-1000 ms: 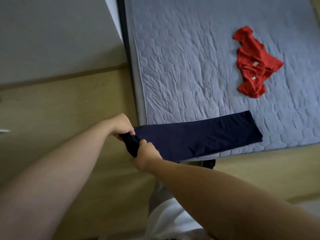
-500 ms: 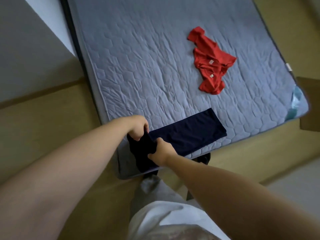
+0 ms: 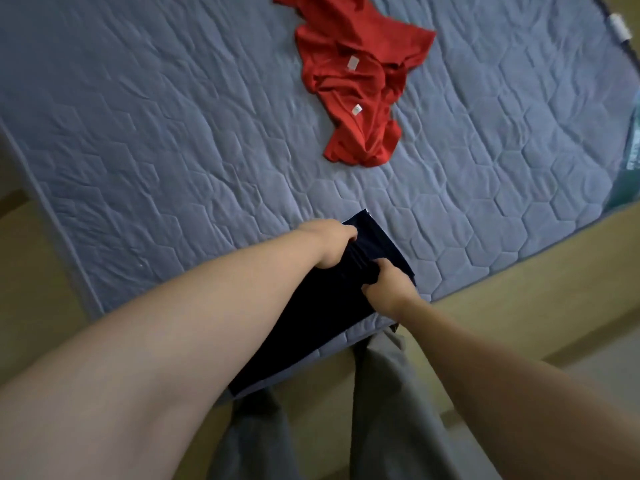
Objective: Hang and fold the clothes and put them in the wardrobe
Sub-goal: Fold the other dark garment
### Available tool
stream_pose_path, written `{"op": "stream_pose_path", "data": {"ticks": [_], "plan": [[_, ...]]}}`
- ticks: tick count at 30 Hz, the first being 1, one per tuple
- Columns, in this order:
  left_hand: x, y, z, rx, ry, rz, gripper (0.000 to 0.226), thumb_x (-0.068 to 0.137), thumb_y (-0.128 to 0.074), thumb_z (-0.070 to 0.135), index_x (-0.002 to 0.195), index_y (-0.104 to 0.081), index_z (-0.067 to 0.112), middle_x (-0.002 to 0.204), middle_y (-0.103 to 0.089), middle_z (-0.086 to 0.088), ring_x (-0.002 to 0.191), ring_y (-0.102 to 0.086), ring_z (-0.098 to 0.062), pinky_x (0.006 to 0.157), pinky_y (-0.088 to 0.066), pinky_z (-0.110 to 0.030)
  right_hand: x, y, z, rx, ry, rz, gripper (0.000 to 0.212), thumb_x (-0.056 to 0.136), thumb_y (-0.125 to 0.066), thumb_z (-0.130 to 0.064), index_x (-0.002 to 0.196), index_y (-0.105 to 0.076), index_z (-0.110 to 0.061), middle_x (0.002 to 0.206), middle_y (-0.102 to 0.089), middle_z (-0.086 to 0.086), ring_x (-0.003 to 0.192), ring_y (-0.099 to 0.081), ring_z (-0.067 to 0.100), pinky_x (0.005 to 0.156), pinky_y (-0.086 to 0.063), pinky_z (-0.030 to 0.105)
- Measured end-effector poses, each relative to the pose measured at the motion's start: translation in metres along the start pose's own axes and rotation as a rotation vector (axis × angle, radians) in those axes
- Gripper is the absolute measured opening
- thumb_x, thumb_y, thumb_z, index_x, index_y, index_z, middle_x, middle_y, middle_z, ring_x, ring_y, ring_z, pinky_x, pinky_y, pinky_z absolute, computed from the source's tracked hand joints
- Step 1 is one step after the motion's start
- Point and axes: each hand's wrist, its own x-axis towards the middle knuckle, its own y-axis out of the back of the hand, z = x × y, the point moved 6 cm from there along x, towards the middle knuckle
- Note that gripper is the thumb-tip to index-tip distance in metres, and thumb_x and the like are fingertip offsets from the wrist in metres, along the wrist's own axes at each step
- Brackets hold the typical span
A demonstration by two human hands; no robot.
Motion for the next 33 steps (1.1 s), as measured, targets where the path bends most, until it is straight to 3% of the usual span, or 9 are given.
{"op": "stream_pose_path", "data": {"ticks": [6, 9, 14, 18, 20, 23, 26, 30, 33], "plan": [[0.121, -0.024, 0.016, 0.064, 0.034, -0.089, 0.05, 0.098, -0.05, 0.015, 0.145, -0.043, 0.031, 0.132, -0.057, -0.007, 0.115, -0.057, -0.029, 0.077, -0.037, -0.033, 0.105, 0.011, 0.064, 0.023, -0.049, -0.069, 0.05, 0.093, -0.056, -0.018, 0.141, -0.043, -0.015, 0.099, -0.051, -0.002, 0.08, -0.051, 0.014, 0.06, -0.041, 0.026], [0.148, -0.03, 0.02, 0.095, 0.032, -0.108, 0.048, 0.097, -0.052, 0.016, 0.143, -0.047, 0.029, 0.137, -0.055, -0.005, 0.119, -0.056, -0.029, 0.079, -0.04, -0.033, 0.129, 0.011, 0.084, -0.028, -0.065, -0.062, 0.051, 0.088, -0.058, -0.025, 0.138, -0.048, -0.024, 0.115, -0.057, 0.003, 0.106, -0.053, 0.026, 0.085, -0.045, 0.036], [0.162, -0.023, 0.025, 0.115, 0.016, -0.143, 0.051, 0.086, -0.049, 0.014, 0.133, -0.056, 0.034, 0.131, -0.06, 0.001, 0.109, -0.056, -0.022, 0.078, -0.045, -0.032, 0.139, 0.012, 0.096, -0.041, -0.087, 0.002, 0.059, 0.079, -0.064, -0.043, 0.135, -0.051, -0.03, 0.137, -0.038, 0.004, 0.132, -0.03, 0.03, 0.108, -0.027, 0.05], [0.165, -0.014, 0.026, 0.076, 0.019, -0.106, 0.046, 0.084, -0.05, 0.015, 0.123, -0.06, 0.035, 0.124, -0.063, 0.003, 0.102, -0.057, -0.021, 0.075, -0.039, -0.03, 0.145, 0.015, 0.096, 0.07, -0.061, -0.124, 0.072, 0.073, -0.075, -0.053, 0.133, -0.047, -0.025, 0.131, -0.042, 0.004, 0.124, -0.044, 0.03, 0.104, -0.042, 0.048], [0.166, -0.017, 0.027, 0.097, 0.011, -0.075, 0.04, 0.089, -0.053, 0.017, 0.126, -0.058, 0.033, 0.126, -0.06, 0.003, 0.112, -0.058, -0.024, 0.079, -0.039, -0.031, 0.15, 0.018, 0.096, 0.147, -0.046, -0.198, 0.067, 0.071, -0.082, -0.048, 0.122, -0.045, -0.023, 0.12, -0.051, 0.002, 0.105, -0.056, 0.022, 0.084, -0.052, 0.037], [0.164, -0.024, 0.03, 0.113, 0.031, -0.017, 0.037, 0.095, -0.053, 0.018, 0.131, -0.056, 0.03, 0.135, -0.047, 0.004, 0.113, -0.058, -0.027, 0.079, -0.042, -0.034, 0.157, 0.022, 0.096, 0.208, -0.043, -0.273, 0.07, 0.07, -0.087, -0.044, 0.118, -0.041, -0.02, 0.103, -0.056, -0.005, 0.085, -0.054, 0.006, 0.06, -0.042, 0.023], [0.161, -0.029, 0.04, 0.163, 0.027, -0.004, 0.043, 0.093, -0.054, 0.016, 0.135, -0.051, 0.025, 0.152, -0.029, 0.005, 0.11, -0.06, -0.028, 0.078, -0.05, -0.039, 0.162, 0.022, 0.097, 0.208, -0.021, -0.286, 0.079, 0.068, -0.09, -0.043, 0.116, -0.033, -0.02, 0.1, -0.052, -0.007, 0.083, -0.052, 0.004, 0.059, -0.039, 0.022], [0.163, -0.03, 0.049, 0.381, -0.014, -0.131, 0.063, 0.083, -0.065, 0.022, 0.142, -0.042, 0.027, 0.141, -0.038, 0.001, 0.105, -0.062, -0.026, 0.068, -0.041, -0.035, 0.164, 0.019, 0.094, 0.173, -0.026, -0.257, 0.084, 0.066, -0.092, -0.041, 0.117, -0.03, -0.017, 0.096, -0.046, -0.009, 0.083, -0.051, 0.007, 0.064, -0.041, 0.026], [0.168, -0.026, 0.058, 0.59, -0.054, -0.2, 0.054, 0.089, -0.064, 0.021, 0.139, -0.044, 0.027, 0.132, -0.044, -0.002, 0.109, -0.06, -0.027, 0.071, -0.042, -0.036, 0.166, 0.017, 0.094, 0.12, -0.052, -0.262, 0.073, 0.066, -0.092, -0.037, 0.117, -0.047, -0.011, 0.102, -0.058, -0.001, 0.095, -0.059, 0.018, 0.075, -0.049, 0.033]]}}
